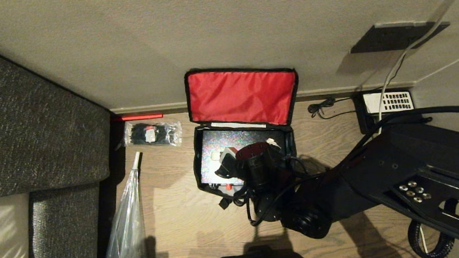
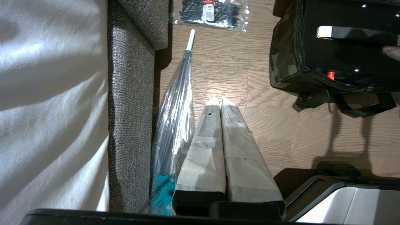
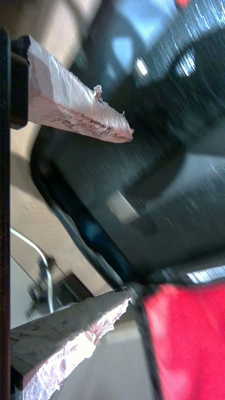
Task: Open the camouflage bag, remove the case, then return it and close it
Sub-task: Grip the handle
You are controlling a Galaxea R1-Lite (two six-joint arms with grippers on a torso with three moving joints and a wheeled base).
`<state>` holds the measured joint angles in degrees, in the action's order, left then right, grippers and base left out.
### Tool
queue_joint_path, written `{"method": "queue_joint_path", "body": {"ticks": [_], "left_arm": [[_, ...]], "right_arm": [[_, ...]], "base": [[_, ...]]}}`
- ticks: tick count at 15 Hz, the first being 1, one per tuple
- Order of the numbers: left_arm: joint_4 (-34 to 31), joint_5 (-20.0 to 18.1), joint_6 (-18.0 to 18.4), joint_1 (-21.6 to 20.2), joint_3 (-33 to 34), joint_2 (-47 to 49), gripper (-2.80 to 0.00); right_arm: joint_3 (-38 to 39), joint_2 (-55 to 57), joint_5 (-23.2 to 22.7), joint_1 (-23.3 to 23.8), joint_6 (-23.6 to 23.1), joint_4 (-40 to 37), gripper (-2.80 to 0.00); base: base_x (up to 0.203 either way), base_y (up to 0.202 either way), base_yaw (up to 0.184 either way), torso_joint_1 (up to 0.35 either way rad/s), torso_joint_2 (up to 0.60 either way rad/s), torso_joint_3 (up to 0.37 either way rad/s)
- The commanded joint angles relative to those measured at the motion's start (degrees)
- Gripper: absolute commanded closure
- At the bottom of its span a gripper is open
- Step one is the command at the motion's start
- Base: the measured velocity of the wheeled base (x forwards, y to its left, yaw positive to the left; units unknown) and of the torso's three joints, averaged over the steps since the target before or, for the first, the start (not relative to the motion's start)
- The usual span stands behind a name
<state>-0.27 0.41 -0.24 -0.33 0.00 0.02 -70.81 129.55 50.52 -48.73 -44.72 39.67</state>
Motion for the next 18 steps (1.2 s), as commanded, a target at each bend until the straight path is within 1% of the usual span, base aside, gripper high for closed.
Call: {"method": "queue_joint_path", "body": {"ticks": [1,2,3,4,5,7,10,13,14,18], "left_arm": [[0.00,0.02,-0.02,0.07,0.18,-0.11,0.00],[0.00,0.02,-0.02,0.00,0.18,-0.11,0.00],[0.00,0.02,-0.10,0.06,0.18,-0.11,0.00],[0.00,0.02,-0.02,-0.02,0.18,-0.11,0.00],[0.00,0.02,-0.02,-0.02,0.18,-0.11,0.00],[0.00,0.02,-0.02,-0.02,0.18,-0.11,0.00],[0.00,0.02,-0.02,-0.02,0.18,-0.11,0.00],[0.00,0.02,-0.02,0.02,0.18,-0.11,0.00],[0.00,0.02,-0.02,0.07,0.18,-0.11,0.00],[0.00,0.02,-0.02,0.07,0.18,-0.11,0.00]], "right_arm": [[-0.55,1.32,-0.51,0.56,-2.83,2.87,-2.80],[-0.57,1.37,-0.60,0.59,-2.95,2.99,-2.80],[-0.67,2.25,-1.32,0.85,-4.52,4.69,-2.80],[-0.81,2.64,-2.70,1.72,-7.19,5.46,-2.80],[-1.00,3.17,-4.03,2.24,-8.81,6.31,-2.80],[-2.39,4.31,-4.55,2.84,-12.22,10.07,-2.80],[-0.73,4.49,-5.09,4.17,-19.63,13.68,-2.80],[-0.35,5.02,-5.52,4.34,-21.34,13.70,-2.80],[-0.13,5.02,-5.51,4.27,-23.02,13.70,-2.80],[1.71,2.67,-5.66,4.26,-23.79,12.43,-2.80]], "base": [[0.000,0.000,0.000,0.000,0.00,0.000],[0.000,0.000,0.000,0.000,0.00,0.000],[0.000,0.000,0.000,0.000,0.00,0.000],[0.000,0.000,0.000,0.000,0.00,0.000],[0.000,0.000,0.000,0.000,0.00,0.000],[0.000,0.000,0.000,0.000,0.00,0.000],[0.000,0.000,0.000,0.000,0.00,0.000],[0.000,0.000,0.000,0.000,0.00,0.000],[0.000,0.000,0.000,0.000,0.00,0.000],[0.000,0.000,0.000,0.000,0.00,0.000]]}}
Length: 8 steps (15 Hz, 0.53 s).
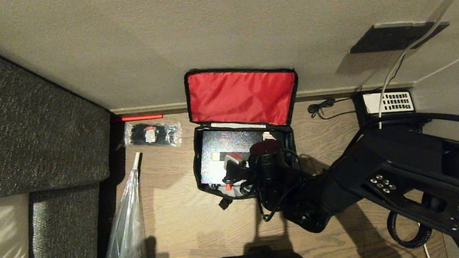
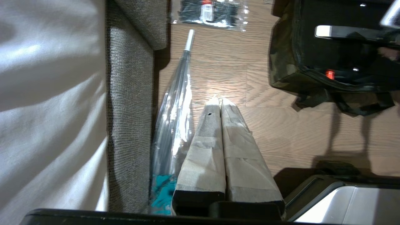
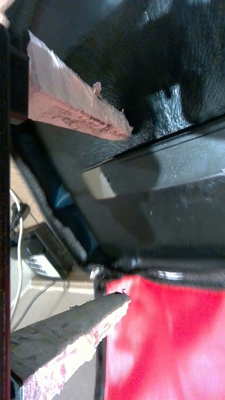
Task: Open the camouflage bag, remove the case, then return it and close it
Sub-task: Grip the handle
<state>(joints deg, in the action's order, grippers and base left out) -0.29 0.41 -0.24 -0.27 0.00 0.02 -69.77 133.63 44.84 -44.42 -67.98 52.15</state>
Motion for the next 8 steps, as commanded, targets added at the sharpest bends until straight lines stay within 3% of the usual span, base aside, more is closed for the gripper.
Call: {"method": "queue_joint_path", "body": {"ticks": [1,8], "left_arm": [[0.02,0.02,-0.06,0.00,0.18,-0.11,0.00],[0.02,0.02,-0.07,0.00,0.18,-0.11,0.00]], "right_arm": [[0.71,-1.70,0.00,-0.02,-0.51,-0.75,-2.80],[-4.94,1.19,0.34,-0.05,5.57,-2.14,-2.80]], "base": [[0.000,0.000,0.000,0.000,0.00,0.000],[0.000,0.000,0.000,0.000,0.00,0.000]]}}
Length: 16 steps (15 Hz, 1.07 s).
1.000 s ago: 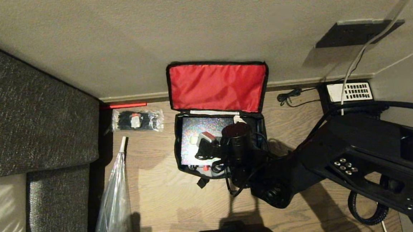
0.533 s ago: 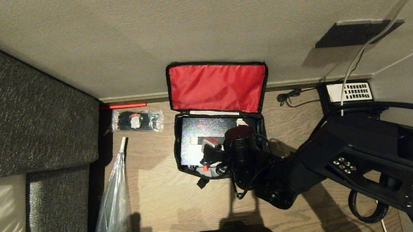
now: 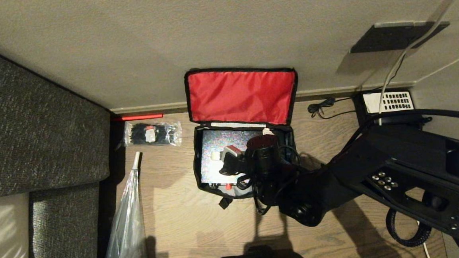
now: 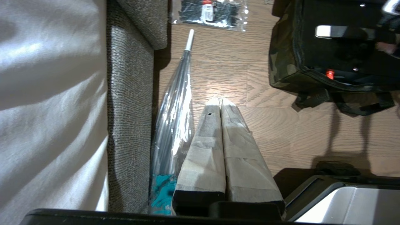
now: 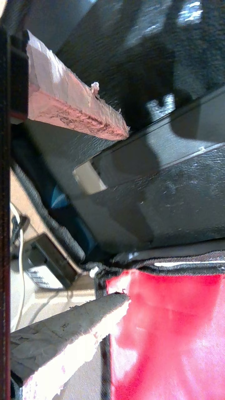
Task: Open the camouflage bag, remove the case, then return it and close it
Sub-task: Grip the handle
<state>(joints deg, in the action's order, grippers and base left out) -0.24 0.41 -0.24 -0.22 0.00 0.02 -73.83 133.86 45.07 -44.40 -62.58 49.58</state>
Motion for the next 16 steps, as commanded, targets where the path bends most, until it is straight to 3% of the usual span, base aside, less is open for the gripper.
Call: {"method": "queue_joint_path", "body": {"ticks": [1,4,6,16], "left_arm": [[-0.02,0.02,-0.02,-0.04,0.18,-0.11,0.00],[-0.02,0.02,-0.02,-0.04,0.18,-0.11,0.00],[-0.02,0.02,-0.02,-0.04,0.18,-0.11,0.00],[-0.02,0.02,-0.02,-0.04,0.18,-0.11,0.00]], "right_arm": [[-0.78,0.92,0.11,-0.03,0.26,0.28,-2.80],[-0.10,-0.26,-0.05,0.01,0.81,-1.69,-2.80],[-1.22,-0.61,-0.07,-0.07,4.46,-4.15,-2.80],[-5.36,3.25,0.72,0.80,2.37,2.09,-2.80]], "base": [[0.000,0.000,0.000,0.000,0.00,0.000],[0.000,0.000,0.000,0.000,0.00,0.000],[0.000,0.000,0.000,0.000,0.00,0.000],[0.000,0.000,0.000,0.000,0.00,0.000]]}}
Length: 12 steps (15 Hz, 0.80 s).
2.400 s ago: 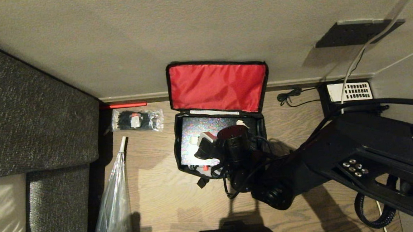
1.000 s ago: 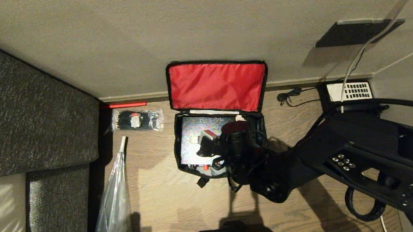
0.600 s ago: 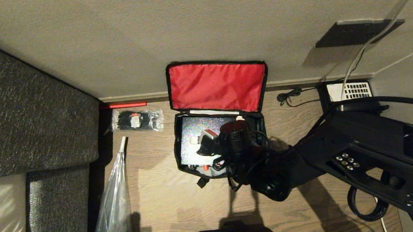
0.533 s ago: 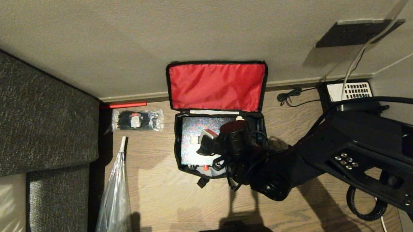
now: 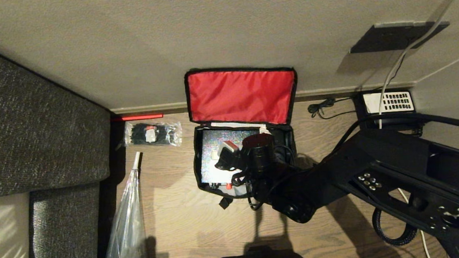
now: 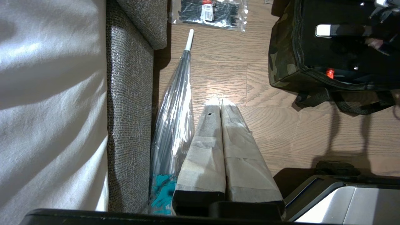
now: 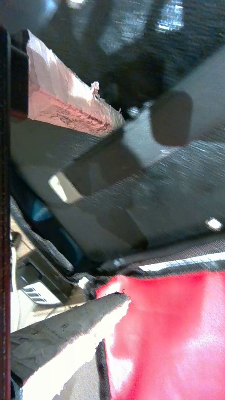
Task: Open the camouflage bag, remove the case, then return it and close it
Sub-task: Grip the handle
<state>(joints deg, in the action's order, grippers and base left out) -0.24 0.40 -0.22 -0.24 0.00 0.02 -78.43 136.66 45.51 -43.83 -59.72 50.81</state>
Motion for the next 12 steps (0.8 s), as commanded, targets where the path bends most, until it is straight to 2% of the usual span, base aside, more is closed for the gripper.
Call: {"method": "queue_joint_path", "body": {"ticks": [1,12], "left_arm": [[-0.02,0.04,-0.04,-0.02,0.18,-0.11,0.00],[-0.02,0.04,-0.13,-0.02,0.18,-0.11,0.00]], "right_arm": [[-1.83,0.41,0.32,0.28,-0.77,1.40,-2.80],[-6.10,-0.62,2.30,0.65,-2.06,2.96,-2.80]], "base": [[0.000,0.000,0.000,0.000,0.00,0.000],[0.000,0.000,0.000,0.000,0.00,0.000]]}}
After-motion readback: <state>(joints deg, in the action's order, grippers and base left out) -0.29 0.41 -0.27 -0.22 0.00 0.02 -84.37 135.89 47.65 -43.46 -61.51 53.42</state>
